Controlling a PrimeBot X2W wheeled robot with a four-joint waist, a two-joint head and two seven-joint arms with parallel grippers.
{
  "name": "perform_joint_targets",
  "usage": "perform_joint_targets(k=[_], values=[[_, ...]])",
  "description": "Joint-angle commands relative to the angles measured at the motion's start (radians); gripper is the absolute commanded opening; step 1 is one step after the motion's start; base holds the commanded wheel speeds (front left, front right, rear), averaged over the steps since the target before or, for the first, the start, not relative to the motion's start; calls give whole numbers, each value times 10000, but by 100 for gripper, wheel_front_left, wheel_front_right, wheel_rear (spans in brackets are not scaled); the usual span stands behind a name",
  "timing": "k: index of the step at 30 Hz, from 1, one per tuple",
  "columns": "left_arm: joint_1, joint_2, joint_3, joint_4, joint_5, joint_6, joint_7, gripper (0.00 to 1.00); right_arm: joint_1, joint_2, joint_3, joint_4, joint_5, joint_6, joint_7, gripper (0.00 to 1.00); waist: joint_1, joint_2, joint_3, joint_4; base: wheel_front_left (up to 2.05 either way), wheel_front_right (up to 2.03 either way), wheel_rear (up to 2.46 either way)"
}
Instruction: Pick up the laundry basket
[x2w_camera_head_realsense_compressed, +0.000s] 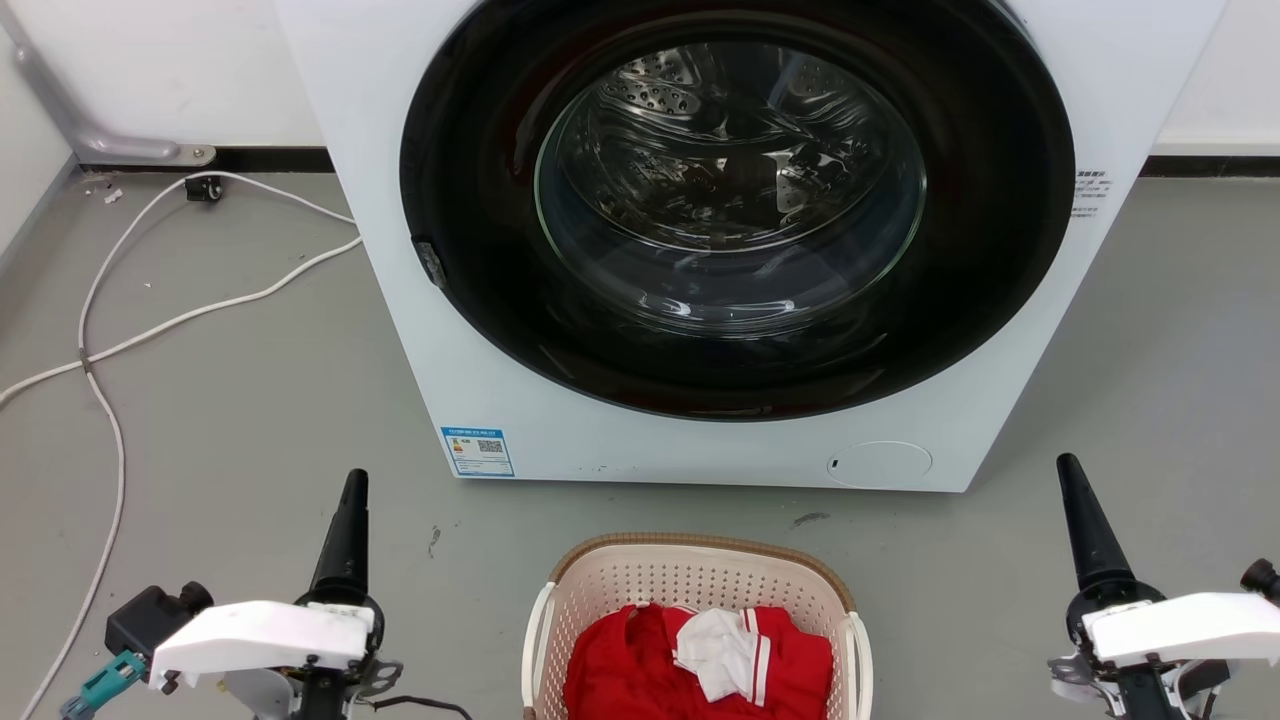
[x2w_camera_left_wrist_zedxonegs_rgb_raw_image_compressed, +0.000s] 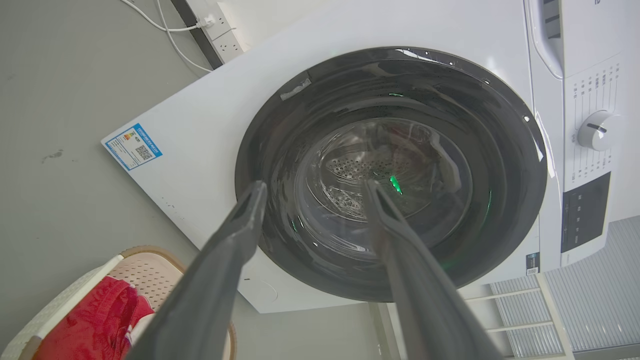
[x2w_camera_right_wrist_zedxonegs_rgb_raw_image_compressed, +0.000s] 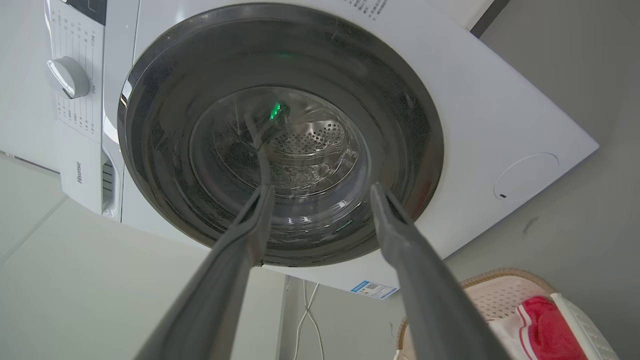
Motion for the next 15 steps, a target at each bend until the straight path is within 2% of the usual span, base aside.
perform_joint_targets(k=[1,15], values=[[-17,22,-50,-245,445,84,-110,100,-21,-32,42,-267,-552,0,-99,100,0,0,1,-1,0,0,0],[159,25,-379,-555,2901,372,-668,100,294,-33,152,-553,-3615,0,-666,100,0,0,25,30,0,0,0]])
